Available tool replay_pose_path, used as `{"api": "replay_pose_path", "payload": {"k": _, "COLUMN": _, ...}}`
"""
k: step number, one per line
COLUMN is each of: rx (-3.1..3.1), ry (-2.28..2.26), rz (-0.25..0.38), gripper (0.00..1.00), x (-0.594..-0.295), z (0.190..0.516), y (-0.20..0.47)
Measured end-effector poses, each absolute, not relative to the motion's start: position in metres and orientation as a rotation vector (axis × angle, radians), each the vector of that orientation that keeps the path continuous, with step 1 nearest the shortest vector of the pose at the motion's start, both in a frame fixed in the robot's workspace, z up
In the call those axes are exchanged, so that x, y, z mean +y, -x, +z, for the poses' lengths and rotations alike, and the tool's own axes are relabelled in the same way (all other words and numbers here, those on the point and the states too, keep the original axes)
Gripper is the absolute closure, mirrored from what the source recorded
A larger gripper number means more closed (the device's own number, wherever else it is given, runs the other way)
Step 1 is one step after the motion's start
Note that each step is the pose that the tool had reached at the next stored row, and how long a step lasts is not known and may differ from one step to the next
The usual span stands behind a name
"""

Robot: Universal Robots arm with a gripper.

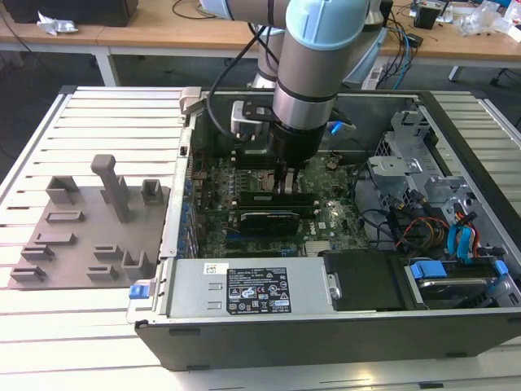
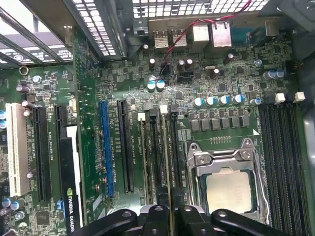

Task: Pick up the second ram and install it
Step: 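Insert the second ram into the second slot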

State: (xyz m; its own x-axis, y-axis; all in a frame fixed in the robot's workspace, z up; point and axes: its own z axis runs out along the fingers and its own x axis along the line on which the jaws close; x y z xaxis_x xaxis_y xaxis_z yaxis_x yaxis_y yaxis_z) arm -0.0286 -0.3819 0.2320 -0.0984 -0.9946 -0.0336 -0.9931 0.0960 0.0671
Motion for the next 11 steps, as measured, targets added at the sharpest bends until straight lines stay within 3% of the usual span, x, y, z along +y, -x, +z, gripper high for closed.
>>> {"api": "replay_pose_path", "payload": {"k": 11, "rx": -2.290, "ry": -2.117, "rz": -0.112, "gripper": 0.86, "x": -0.3778, "z": 0.2250, "y": 0.0300}}
